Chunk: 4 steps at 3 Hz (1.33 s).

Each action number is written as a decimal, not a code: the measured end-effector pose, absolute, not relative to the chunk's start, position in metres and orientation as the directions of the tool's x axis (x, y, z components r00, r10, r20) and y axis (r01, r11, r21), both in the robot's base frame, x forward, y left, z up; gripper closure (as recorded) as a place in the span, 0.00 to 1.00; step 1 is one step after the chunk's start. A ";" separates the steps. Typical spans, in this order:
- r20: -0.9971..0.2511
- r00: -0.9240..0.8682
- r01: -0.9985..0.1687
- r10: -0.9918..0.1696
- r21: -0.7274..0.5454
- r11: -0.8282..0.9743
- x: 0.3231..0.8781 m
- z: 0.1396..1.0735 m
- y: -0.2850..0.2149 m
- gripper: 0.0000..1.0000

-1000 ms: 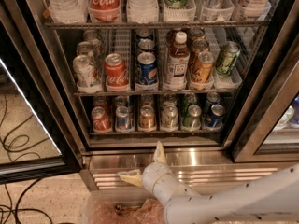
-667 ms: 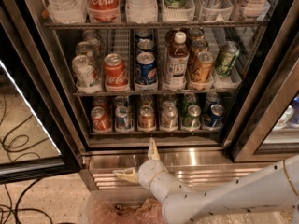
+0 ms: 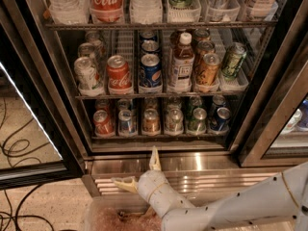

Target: Pick redbull can from bottom shelf of fridge

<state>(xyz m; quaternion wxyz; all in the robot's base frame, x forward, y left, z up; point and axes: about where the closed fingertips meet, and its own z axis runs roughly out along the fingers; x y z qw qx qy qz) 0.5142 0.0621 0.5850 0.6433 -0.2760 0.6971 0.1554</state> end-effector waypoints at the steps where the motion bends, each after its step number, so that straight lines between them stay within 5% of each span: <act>1: -0.993 0.036 -0.548 -0.116 -0.117 0.828 0.532 0.589 0.069 0.00; 4: -0.993 0.104 -0.560 -0.059 -0.108 0.821 0.553 0.599 0.087 0.00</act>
Offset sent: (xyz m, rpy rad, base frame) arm 0.0536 0.0190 0.0270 0.1104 -0.1870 -0.0551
